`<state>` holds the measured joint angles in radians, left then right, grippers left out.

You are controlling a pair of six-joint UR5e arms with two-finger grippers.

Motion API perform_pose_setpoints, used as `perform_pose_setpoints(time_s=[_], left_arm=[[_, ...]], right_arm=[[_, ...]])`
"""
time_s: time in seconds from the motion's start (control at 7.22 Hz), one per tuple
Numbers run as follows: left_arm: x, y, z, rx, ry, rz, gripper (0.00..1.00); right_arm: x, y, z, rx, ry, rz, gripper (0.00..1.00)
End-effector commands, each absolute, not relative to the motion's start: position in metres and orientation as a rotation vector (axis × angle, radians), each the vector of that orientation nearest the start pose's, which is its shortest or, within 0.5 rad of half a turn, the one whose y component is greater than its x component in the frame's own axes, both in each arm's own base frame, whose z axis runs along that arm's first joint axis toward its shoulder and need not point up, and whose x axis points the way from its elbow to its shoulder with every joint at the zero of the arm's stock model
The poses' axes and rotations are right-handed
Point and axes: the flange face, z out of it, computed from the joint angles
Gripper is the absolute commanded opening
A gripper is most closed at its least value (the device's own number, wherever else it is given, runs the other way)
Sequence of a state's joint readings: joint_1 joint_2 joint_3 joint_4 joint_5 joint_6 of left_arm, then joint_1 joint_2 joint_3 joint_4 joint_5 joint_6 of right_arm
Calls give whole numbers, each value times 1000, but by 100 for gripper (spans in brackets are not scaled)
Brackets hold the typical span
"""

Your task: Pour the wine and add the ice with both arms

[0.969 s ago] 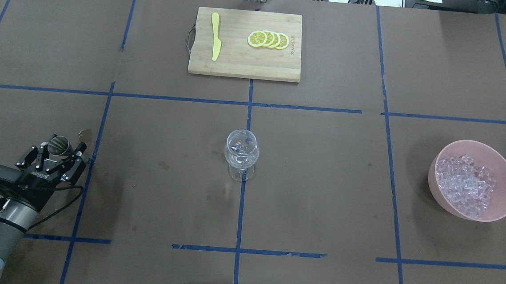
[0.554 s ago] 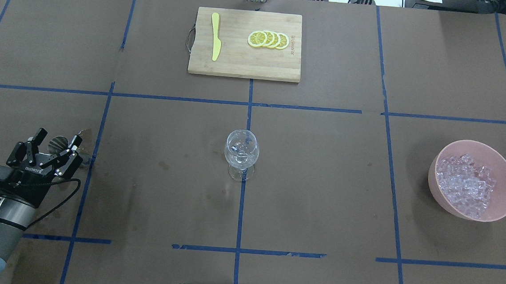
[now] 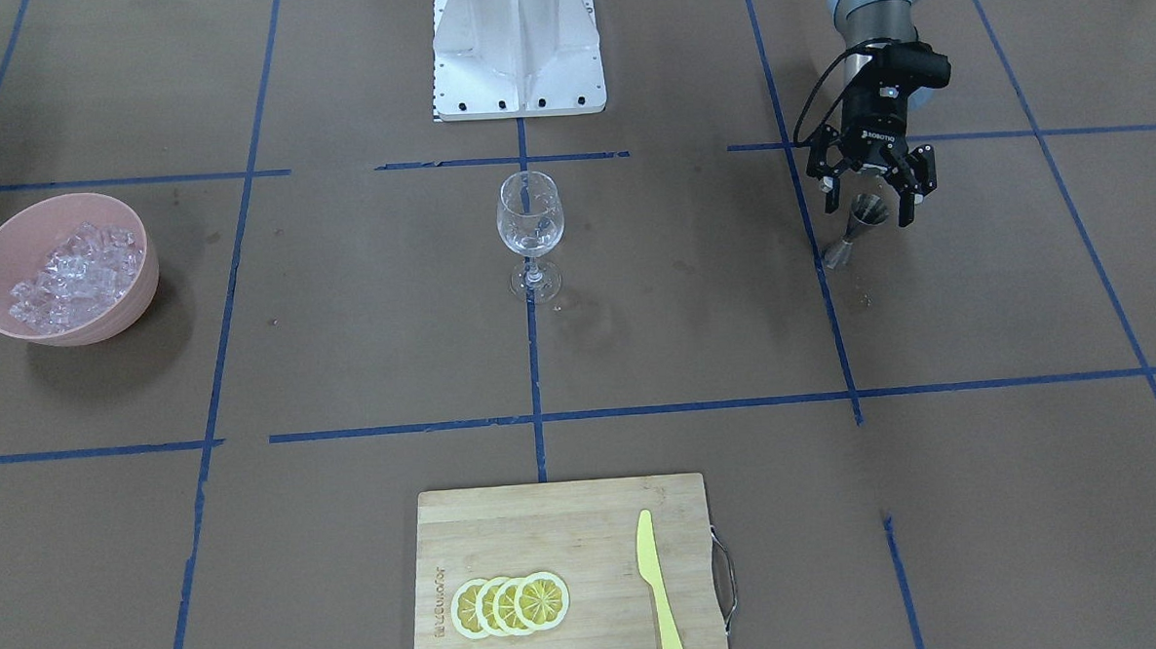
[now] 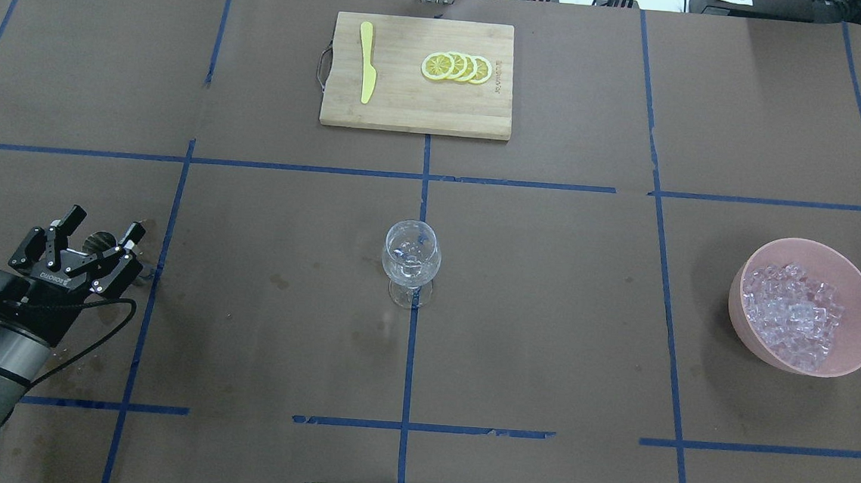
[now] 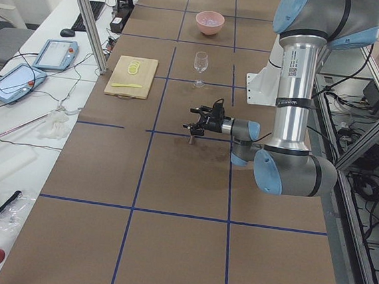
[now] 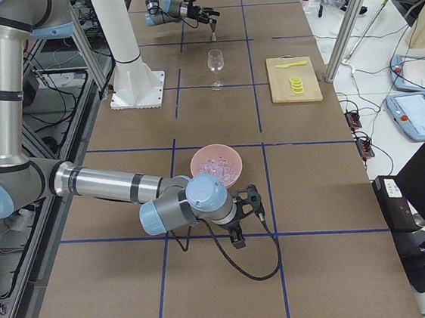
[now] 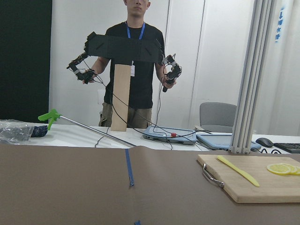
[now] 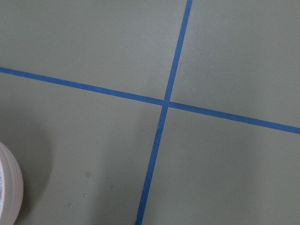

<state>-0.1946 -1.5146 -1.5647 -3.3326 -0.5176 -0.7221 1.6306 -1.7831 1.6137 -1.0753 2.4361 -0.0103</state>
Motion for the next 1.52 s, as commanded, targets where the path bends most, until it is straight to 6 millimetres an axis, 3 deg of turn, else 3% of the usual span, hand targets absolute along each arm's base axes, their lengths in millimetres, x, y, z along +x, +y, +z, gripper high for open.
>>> perform_pose_setpoints(time_s=[0.0, 0.28, 0.42, 0.69, 0.83, 0.97, 1.11, 1.25, 1.38], left_arm=[[310, -340, 516, 1372, 905, -234, 99], [265, -390, 531, 1285, 822, -72, 99], [236, -419, 529, 1234, 744, 11, 100], [178, -473, 505, 1036, 583, 101, 100], [126, -508, 485, 988, 463, 207, 100], [77, -535, 482, 902, 390, 299, 100], [30, -552, 480, 798, 399, 316, 100], [-12, -550, 493, 698, 473, 292, 100], [-34, -539, 540, 600, 489, 244, 100]], right_arm=[[82, -408, 672, 337, -845, -96, 100], [82, -408, 673, 336, -846, -96, 100], [82, -408, 673, 336, -846, -96, 100], [82, -407, 674, 333, -846, -94, 100], [82, -405, 675, 332, -846, -94, 100], [82, -405, 675, 332, -846, -94, 100], [82, -404, 676, 330, -846, -93, 100], [82, -404, 676, 330, -848, -93, 100], [82, -403, 676, 328, -848, -91, 100]])
